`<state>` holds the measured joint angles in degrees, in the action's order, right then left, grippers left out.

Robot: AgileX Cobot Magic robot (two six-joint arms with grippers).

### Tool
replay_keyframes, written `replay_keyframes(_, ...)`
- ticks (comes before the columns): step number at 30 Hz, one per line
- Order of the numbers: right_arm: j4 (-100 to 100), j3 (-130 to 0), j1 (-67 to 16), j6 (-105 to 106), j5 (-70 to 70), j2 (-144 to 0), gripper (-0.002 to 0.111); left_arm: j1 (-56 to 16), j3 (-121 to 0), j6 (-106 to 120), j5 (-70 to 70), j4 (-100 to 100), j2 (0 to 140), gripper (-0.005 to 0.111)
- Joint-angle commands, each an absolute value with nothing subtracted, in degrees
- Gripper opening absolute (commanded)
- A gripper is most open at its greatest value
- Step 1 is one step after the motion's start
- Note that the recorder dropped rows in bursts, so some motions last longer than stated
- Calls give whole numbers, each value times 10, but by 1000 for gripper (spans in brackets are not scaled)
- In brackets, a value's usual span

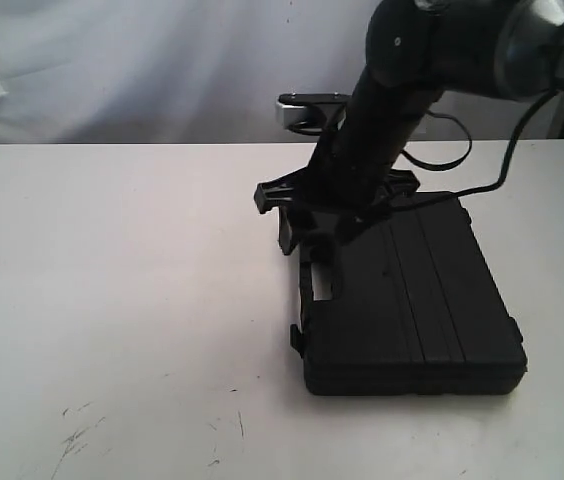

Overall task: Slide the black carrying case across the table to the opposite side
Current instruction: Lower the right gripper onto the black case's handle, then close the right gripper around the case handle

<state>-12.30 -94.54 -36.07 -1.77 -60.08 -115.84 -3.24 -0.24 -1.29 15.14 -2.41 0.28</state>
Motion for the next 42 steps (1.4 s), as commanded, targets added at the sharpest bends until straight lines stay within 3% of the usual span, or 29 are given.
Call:
replay_keyframes(1, -101, -970, -380, -56, -596, -1177, 64, -33, 0, -13, 152, -24, 0, 0)
replay_keyframes(15, -55, -996, -389, -111, -591, -1268, 63, -33, 0, -13, 152, -24, 0, 0)
replay_keyframes(42, -44, -996, -414, -166, -558, -1307, 60, -33, 0, -13, 152, -24, 0, 0)
